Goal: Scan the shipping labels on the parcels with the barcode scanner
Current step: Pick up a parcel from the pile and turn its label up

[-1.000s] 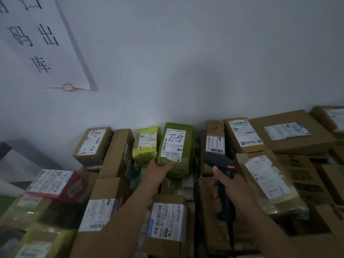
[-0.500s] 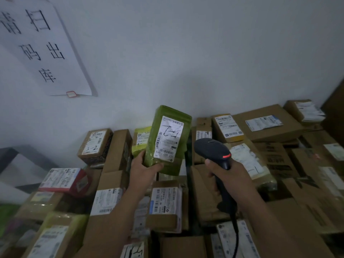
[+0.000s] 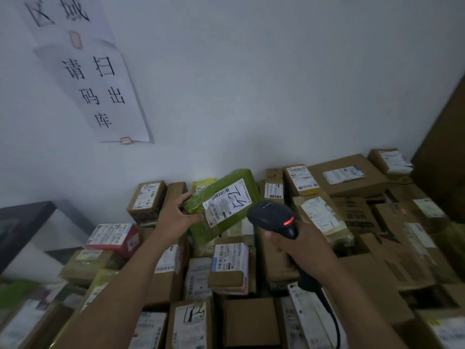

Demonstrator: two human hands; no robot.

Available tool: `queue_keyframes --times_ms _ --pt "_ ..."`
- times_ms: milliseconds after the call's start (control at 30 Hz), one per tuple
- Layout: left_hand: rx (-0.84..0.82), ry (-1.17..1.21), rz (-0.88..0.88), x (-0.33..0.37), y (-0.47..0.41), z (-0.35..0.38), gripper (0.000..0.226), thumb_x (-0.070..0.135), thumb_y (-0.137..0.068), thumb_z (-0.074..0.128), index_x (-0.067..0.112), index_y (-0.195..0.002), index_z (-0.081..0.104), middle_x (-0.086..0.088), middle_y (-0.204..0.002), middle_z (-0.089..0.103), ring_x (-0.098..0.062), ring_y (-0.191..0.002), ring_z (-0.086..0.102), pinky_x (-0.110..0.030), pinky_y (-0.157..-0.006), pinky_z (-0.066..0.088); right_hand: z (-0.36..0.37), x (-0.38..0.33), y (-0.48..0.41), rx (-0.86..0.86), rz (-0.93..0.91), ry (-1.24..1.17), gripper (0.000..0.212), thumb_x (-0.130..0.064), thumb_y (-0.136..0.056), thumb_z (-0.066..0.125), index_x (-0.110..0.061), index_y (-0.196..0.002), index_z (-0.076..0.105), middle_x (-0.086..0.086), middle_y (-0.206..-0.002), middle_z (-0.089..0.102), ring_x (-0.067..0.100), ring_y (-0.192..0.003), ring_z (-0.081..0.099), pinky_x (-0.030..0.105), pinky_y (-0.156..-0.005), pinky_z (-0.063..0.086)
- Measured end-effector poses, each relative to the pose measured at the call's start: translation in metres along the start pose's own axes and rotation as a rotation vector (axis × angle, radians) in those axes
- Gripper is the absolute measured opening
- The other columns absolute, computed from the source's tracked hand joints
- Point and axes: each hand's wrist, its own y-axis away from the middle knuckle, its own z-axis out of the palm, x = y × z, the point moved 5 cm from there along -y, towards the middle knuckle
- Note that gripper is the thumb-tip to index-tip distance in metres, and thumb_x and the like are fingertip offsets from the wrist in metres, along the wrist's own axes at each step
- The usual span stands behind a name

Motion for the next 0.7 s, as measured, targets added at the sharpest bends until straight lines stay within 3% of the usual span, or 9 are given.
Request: queue_keyframes --times_ms 233,467,600,700 --pt "-0.005 -0.034 0.018 -0.002 0.012 -0.010 0.078 0.012 -0.072 0.085 0.026 -0.141 0.051 0.004 -0.123 0.061 -0.015 -0.107 0.063 -0.020 -0.075 0.049 -0.003 -0.010 0.016 -0.009 0.003 0.058 0.029 -0.039 -0.086 0.069 -0.013 -0.078 0.061 0.010 -0.055 0.063 0.018 -0.044 0.055 0.021 -0.044 0.048" --pt "0.005 -0.031 0.025 0.003 0.021 -0.014 0.074 0.009 -0.074 0.082 0.022 -0.140 0.052 0.006 -0.118 0.060 0.002 -0.091 0.059 -0.012 -0.066 0.043 -0.001 -0.017 0.023 -0.034 -0.001 0.060 0.030 -0.037 -0.086 0.070 -0.011 -0.075 0.060 0.008 -0.051 0.061 0.018 -0.043 0.053 0.022 -0.044 0.048" --pt "0.008 -0.006 0.032 0.003 0.022 -0.016 0.075 0.011 -0.074 0.082 0.021 -0.142 0.051 0.003 -0.122 0.061 -0.006 -0.098 0.061 -0.013 -0.069 0.044 -0.001 -0.020 0.024 -0.043 -0.005 0.047 0.032 -0.036 -0.086 0.070 -0.007 -0.075 0.060 0.008 -0.049 0.059 0.016 -0.038 0.051 0.022 -0.042 0.047" --pt "0.016 0.018 0.040 0.008 0.022 -0.013 0.072 0.011 -0.079 0.080 0.020 -0.143 0.049 0.010 -0.116 0.056 0.001 -0.090 0.055 -0.007 -0.062 0.039 -0.001 -0.024 0.021 -0.036 -0.031 0.049 0.033 -0.035 -0.086 0.070 -0.006 -0.074 0.060 0.007 -0.048 0.059 0.015 -0.036 0.051 0.022 -0.041 0.045"
